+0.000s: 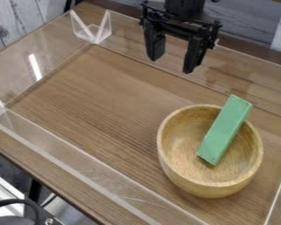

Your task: Remove the green block from inside the brown bowl and put it on the table

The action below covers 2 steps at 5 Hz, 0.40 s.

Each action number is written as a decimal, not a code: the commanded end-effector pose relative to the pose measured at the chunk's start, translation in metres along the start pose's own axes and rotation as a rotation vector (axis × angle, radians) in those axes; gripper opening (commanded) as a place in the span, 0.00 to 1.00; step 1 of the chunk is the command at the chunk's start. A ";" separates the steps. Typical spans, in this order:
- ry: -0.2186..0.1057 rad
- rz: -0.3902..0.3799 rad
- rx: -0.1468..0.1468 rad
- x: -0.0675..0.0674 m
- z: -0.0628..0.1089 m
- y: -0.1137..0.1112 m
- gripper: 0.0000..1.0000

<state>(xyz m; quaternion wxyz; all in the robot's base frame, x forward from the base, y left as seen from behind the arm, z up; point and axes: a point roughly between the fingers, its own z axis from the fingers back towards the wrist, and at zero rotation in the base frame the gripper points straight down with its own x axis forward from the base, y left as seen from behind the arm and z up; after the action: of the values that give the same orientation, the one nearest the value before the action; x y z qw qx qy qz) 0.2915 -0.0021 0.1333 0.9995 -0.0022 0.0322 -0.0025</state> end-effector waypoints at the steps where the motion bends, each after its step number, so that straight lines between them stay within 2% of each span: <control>1: 0.022 -0.022 -0.003 -0.003 -0.008 -0.007 1.00; 2: 0.044 -0.111 -0.015 -0.012 -0.017 -0.028 1.00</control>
<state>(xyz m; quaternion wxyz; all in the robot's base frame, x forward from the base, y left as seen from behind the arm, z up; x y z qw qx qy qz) 0.2738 -0.0291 0.1033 0.9951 -0.0107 0.0808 -0.0561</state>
